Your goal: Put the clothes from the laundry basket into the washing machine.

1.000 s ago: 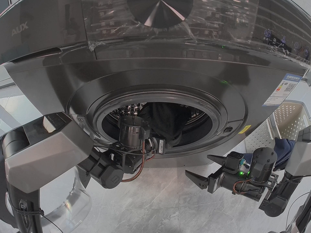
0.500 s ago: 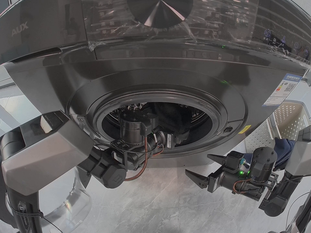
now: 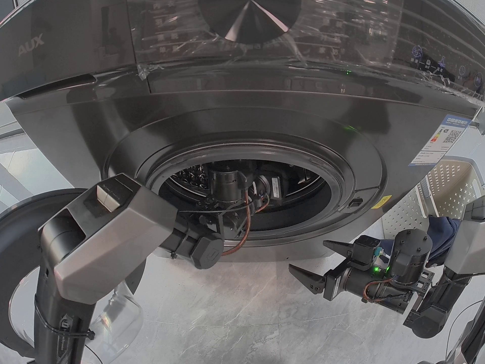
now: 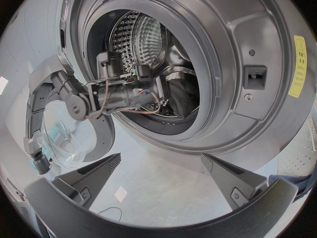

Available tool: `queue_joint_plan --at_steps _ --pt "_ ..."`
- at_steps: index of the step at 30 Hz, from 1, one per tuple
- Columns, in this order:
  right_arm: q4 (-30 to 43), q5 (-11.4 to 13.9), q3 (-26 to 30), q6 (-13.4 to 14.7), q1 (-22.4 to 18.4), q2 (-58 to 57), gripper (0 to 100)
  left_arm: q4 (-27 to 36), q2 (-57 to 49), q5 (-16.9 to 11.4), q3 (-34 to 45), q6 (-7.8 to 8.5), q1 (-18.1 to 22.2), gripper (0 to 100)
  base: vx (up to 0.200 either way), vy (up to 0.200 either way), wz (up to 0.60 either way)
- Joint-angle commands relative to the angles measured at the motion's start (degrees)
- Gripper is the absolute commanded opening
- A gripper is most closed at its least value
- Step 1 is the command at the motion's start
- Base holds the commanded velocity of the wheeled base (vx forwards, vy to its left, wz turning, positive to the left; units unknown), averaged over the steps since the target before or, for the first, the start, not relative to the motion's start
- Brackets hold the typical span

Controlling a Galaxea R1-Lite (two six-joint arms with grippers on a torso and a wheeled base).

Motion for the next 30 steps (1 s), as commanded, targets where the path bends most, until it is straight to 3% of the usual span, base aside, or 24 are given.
queue_joint_plan --at_steps 1,7,11,12,15,17,24,26,30 --pt "0.0 0.0 0.0 0.0 0.0 0.2 100 0.6 11.2 5.5 -16.3 -1.46 3.1 0 0.000 0.000 0.00" --pt "0.0 0.0 0.0 0.0 0.0 0.3 100 3.1 15.0 6.0 -25.6 -1.46 5.8 0 0.000 0.000 0.00" --pt "0.0 0.0 0.0 0.0 0.0 0.4 100 3.2 15.9 6.0 -27.5 -1.46 6.6 0 0.000 0.000 0.00" --pt "0.0 0.0 0.0 0.0 0.0 0.4 100 3.1 16.1 6.0 -27.4 -1.29 6.7 100 0.000 0.000 0.00" --pt "0.0 0.0 0.0 0.0 0.0 0.3 100 2.6 16.4 6.3 -26.5 -0.50 6.9 100 0.000 0.000 0.00" --pt "0.0 0.0 0.2 0.0 0.0 0.2 100 2.4 15.3 7.0 -24.3 1.44 6.4 100 0.000 0.000 0.00" --pt "0.0 0.0 0.2 0.0 0.0 0.1 100 6.3 5.4 4.6 -16.6 2.32 3.8 100 0.000 0.000 0.00" --pt "0.0 0.0 0.1 0.0 0.0 0.0 100 9.3 1.7 3.1 -11.6 4.86 3.3 100 0.000 0.000 0.00" --pt "0.0 0.0 0.2 0.0 0.0 -0.2 100 9.9 -1.3 1.0 -3.9 8.03 2.7 100 0.000 0.000 0.00"
